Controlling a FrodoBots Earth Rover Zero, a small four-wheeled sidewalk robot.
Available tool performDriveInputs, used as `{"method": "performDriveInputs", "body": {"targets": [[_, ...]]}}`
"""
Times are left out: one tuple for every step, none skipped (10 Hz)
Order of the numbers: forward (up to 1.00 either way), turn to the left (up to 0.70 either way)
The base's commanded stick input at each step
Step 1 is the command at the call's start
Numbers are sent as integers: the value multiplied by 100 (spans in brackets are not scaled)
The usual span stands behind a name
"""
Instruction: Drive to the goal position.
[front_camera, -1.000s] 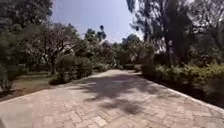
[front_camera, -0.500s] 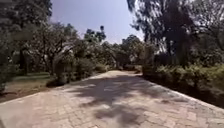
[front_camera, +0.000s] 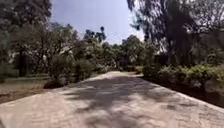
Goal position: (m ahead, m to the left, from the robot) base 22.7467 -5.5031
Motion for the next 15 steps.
{"method": "performDriveInputs", "body": {"targets": [[50, 0], [50, 0], [50, 0], [50, 0], [50, 0], [50, 0], [50, 0], [50, 0], [50, 0], [50, 0], [50, 0], [50, 0], [50, 0], [50, 0], [50, 0]]}}
